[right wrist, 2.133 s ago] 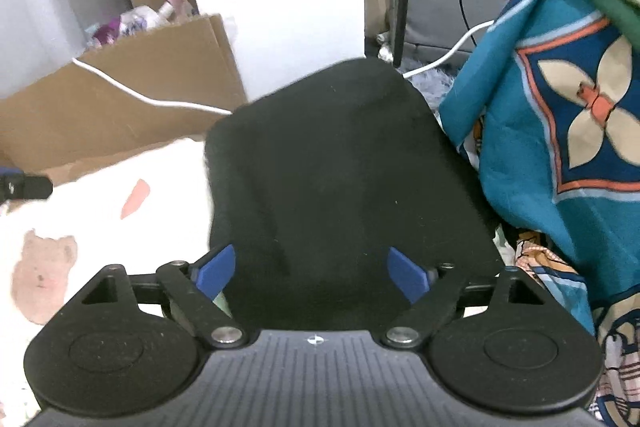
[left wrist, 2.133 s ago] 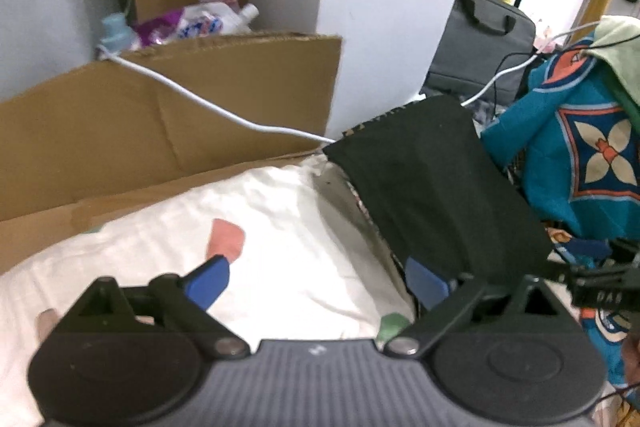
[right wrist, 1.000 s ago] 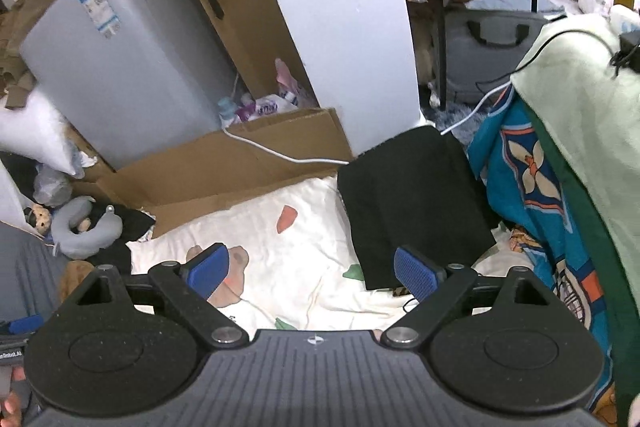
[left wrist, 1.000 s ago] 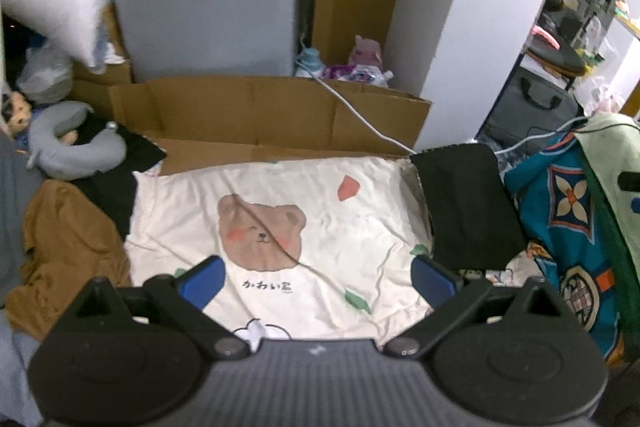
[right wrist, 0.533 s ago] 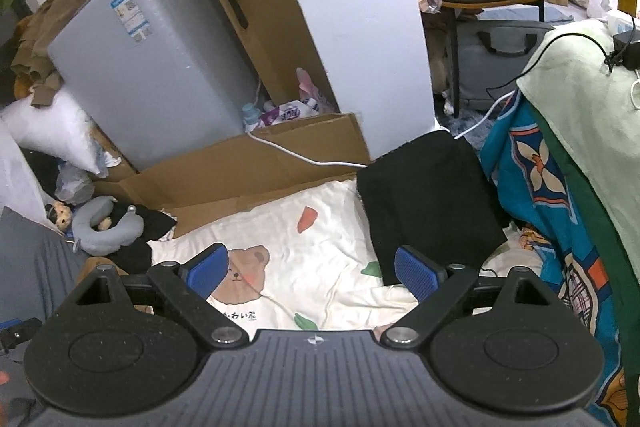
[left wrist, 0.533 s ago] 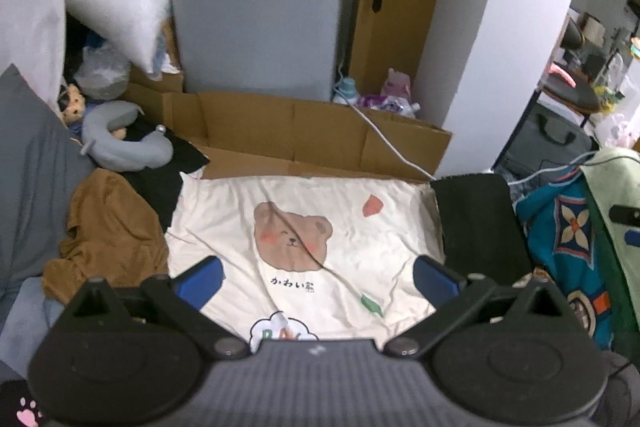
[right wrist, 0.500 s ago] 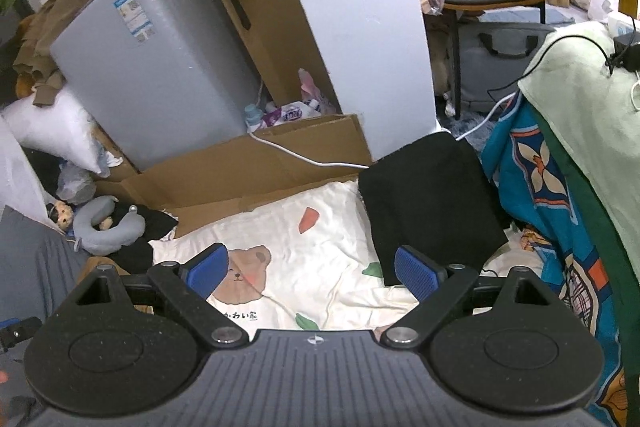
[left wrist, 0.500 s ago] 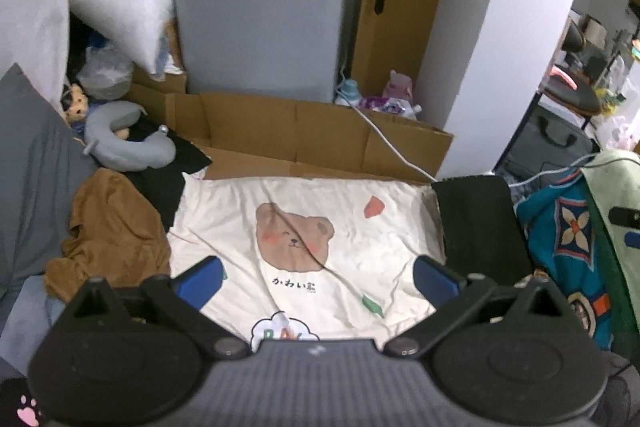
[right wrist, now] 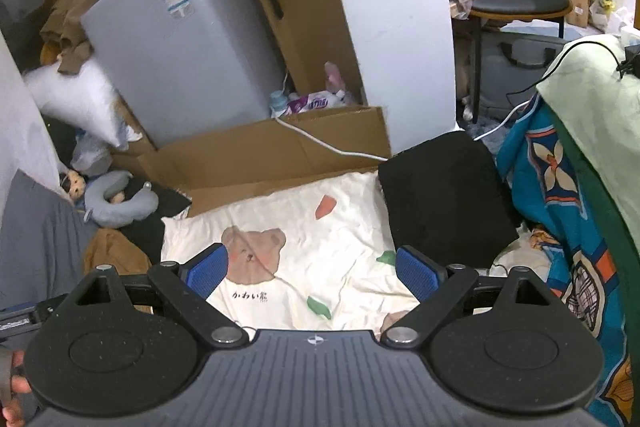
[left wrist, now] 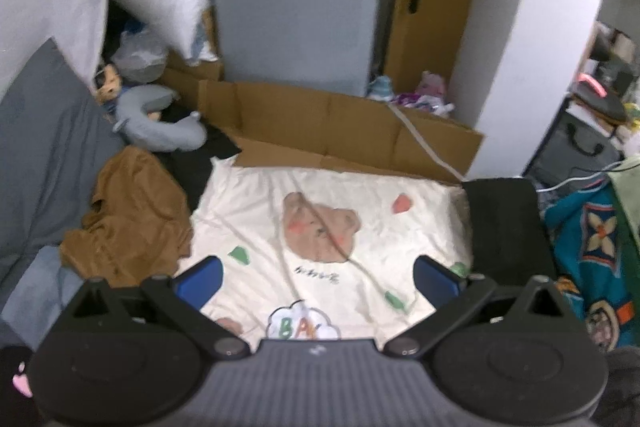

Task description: Fold clothes

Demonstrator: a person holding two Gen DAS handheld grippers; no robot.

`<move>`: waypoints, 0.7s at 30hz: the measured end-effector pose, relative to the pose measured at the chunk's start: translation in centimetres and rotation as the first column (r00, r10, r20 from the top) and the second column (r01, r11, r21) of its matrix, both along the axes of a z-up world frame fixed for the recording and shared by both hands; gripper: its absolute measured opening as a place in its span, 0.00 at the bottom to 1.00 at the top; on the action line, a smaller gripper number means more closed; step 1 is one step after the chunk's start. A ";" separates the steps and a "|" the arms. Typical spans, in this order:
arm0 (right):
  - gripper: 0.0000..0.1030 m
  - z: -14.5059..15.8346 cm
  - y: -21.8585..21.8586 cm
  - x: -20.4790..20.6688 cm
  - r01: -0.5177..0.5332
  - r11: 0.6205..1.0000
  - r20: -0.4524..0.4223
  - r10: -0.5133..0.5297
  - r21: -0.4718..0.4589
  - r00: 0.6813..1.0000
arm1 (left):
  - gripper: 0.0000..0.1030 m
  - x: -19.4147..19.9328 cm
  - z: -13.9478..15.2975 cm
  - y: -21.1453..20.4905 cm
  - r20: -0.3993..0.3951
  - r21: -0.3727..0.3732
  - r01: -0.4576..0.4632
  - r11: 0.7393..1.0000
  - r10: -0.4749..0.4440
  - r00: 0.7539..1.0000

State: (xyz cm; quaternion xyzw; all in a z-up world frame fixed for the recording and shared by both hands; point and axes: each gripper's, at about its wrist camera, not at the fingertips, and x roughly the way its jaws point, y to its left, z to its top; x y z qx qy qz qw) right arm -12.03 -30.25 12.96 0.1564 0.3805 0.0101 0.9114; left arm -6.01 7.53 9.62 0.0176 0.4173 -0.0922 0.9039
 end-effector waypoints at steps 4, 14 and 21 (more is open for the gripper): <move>0.92 -0.8 1.0 -0.4 -0.011 1.000 0.001 0.011 -0.018 1.000 | 0.99 -1.1 -1.3 0.1 -0.003 0.004 0.001 1.000 -0.001 1.000; 0.95 -3.9 2.7 -1.0 -0.063 0.998 -0.026 0.063 -0.009 0.998 | 0.99 -1.9 -4.6 1.3 -0.104 -0.020 -0.038 0.999 0.036 0.994; 0.95 -4.3 3.0 -1.1 -0.065 0.998 -0.024 0.065 0.014 0.998 | 0.99 -2.0 -5.5 1.7 -0.116 -0.021 -0.073 0.997 0.070 0.991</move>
